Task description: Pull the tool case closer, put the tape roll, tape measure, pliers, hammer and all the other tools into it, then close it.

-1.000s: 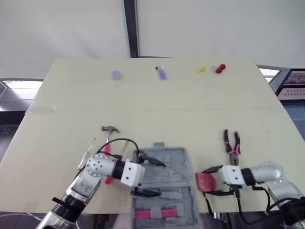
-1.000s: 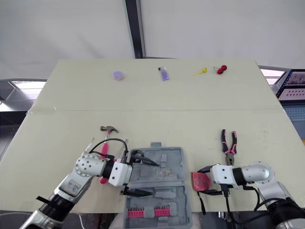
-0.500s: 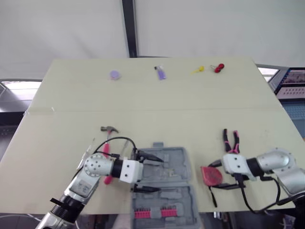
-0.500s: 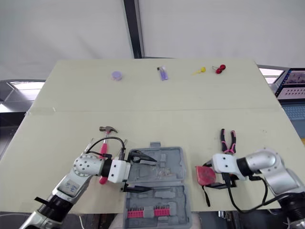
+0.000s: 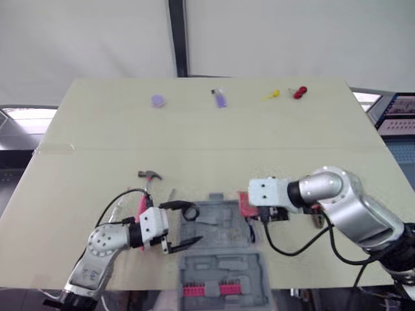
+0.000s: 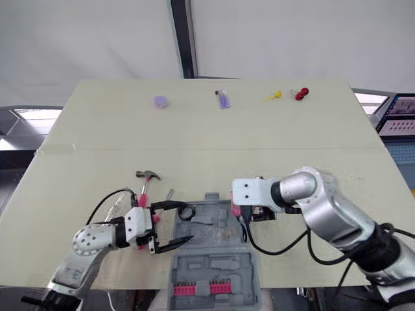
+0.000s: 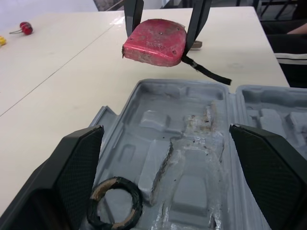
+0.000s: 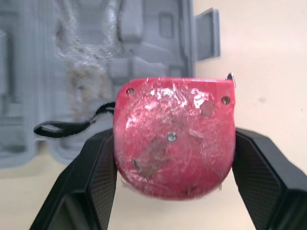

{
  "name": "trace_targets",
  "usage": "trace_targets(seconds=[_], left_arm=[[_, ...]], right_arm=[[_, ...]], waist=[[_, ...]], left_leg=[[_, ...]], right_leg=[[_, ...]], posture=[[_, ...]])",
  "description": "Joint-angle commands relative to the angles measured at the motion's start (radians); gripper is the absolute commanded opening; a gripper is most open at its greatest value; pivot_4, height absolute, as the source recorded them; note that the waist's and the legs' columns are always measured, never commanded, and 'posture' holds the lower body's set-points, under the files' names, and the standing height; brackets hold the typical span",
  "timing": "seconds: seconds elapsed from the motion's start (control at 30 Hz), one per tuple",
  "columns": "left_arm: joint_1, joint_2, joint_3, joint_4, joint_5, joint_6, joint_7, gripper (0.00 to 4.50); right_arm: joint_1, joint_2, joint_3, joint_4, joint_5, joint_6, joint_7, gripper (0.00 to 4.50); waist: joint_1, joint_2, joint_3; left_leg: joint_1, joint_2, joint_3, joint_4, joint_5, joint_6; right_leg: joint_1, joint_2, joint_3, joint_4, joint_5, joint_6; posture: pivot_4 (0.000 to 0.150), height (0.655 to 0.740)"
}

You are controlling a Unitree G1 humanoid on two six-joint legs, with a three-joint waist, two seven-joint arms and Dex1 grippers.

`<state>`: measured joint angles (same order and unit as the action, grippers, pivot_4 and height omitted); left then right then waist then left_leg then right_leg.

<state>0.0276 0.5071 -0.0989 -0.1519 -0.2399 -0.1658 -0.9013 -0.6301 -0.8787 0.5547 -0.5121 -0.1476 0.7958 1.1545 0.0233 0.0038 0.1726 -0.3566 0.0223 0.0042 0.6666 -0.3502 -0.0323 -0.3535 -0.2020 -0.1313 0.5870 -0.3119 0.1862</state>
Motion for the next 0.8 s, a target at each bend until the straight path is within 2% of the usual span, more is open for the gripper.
trace_targets(seconds=[0.03, 0.37, 0.8], left_arm=[[0.018, -0.016, 0.009, -0.031, -0.004, -0.016, 0.032, 4.50], [0.015, -0.031, -0.002, -0.047, 0.013, -0.016, 0.059, 4.50], [0.026, -0.026, -0.022, -0.078, 0.015, -0.003, 0.069, 4.50]], right_arm=[[-0.046, 0.016, 0.075, -0.034, -0.063, 0.049, 0.004, 2.92], [-0.116, 0.070, 0.206, 0.010, -0.168, 0.035, 0.010, 2.92], [-0.102, 0.114, 0.249, 0.085, -0.266, -0.052, 0.017, 2.92]], waist=[[0.000, 0.000, 0.000], [-0.004, 0.000, 0.000], [-0.011, 0.000, 0.000]], left_leg=[[0.000, 0.000, 0.000, 0.000, 0.000, 0.000], [-0.001, 0.000, 0.002, -0.001, 0.000, 0.000], [-0.001, 0.000, 0.002, -0.001, 0.000, 0.000]], right_leg=[[0.000, 0.000, 0.000, 0.000, 0.000, 0.000], [-0.002, 0.000, 0.001, 0.001, 0.000, 0.000], [-0.003, 0.000, 0.001, 0.001, 0.000, 0.000]], posture=[[0.150, 0.7400], [0.150, 0.7400], [0.150, 0.7400]])
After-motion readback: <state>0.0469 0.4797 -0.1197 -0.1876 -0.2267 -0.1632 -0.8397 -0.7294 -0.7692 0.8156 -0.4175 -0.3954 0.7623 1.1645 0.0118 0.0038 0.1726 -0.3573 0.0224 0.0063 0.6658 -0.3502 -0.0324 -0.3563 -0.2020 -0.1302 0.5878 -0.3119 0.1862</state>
